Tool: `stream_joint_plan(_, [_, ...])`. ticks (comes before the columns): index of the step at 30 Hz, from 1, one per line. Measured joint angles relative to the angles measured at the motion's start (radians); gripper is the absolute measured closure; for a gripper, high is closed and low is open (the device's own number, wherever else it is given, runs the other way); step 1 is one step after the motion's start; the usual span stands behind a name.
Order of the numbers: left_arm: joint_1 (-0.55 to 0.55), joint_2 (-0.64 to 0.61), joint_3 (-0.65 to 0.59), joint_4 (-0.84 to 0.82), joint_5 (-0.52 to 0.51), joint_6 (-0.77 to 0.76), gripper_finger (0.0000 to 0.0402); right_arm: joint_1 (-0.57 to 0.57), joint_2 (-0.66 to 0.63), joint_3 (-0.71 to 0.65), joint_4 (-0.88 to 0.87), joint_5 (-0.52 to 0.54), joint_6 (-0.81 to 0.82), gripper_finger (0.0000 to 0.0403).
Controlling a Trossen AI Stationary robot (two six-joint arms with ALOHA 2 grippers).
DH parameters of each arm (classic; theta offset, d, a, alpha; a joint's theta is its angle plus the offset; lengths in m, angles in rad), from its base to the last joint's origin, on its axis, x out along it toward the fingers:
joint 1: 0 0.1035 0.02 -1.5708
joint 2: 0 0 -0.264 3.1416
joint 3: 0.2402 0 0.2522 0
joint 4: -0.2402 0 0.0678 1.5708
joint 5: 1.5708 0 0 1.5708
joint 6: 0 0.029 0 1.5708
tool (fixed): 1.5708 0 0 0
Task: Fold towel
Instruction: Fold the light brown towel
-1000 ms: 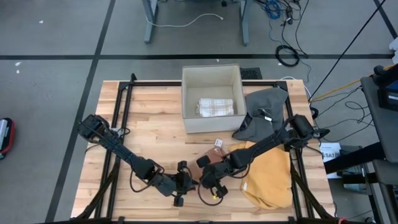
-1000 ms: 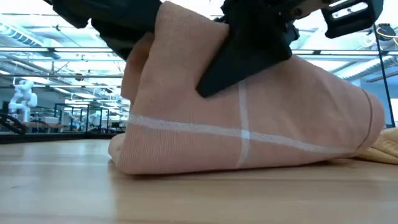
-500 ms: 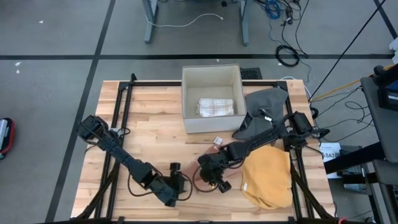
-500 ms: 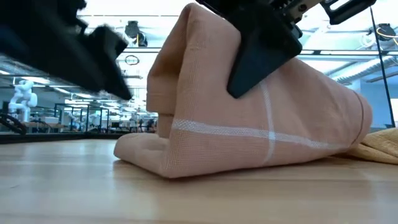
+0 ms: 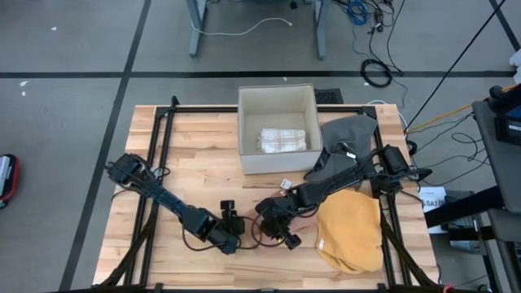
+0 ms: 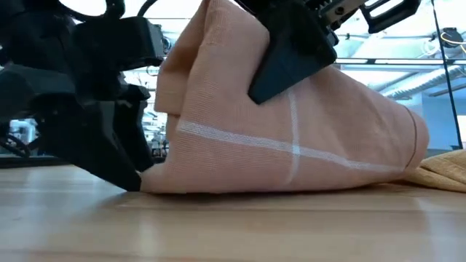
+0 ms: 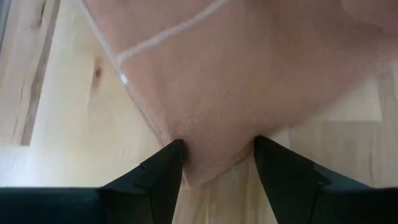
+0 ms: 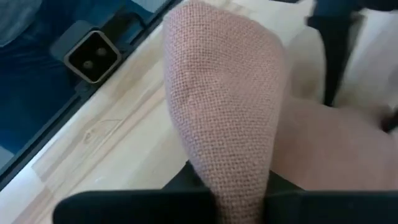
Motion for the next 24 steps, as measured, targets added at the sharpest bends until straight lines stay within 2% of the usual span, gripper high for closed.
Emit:
stream_joint_plan(3, [0.013,0.021,0.003,0.01,0.005,0.005,0.0193,-0.002,0.013,0.001,0.006,-0.04,-0.042,0.0398])
stream_joint_plan(10, [0.032,0.025,0.001,0.08,-0.001,0.123,0.0193,-0.038,0.036,0.001,0.007,-0.036,-0.155,0.0398])
stream_joint_plan(15, [0.052,0.026,0.001,0.088,0.009,0.138,0.0193,-0.082,0.036,0.001,0.012,-0.016,-0.221,0.0398])
stream_joint_plan(24, [0.059,0.027,0.001,0.094,0.005,0.183,0.0193,-0.123,0.131,0.001,0.007,-0.137,-0.27,0.0398])
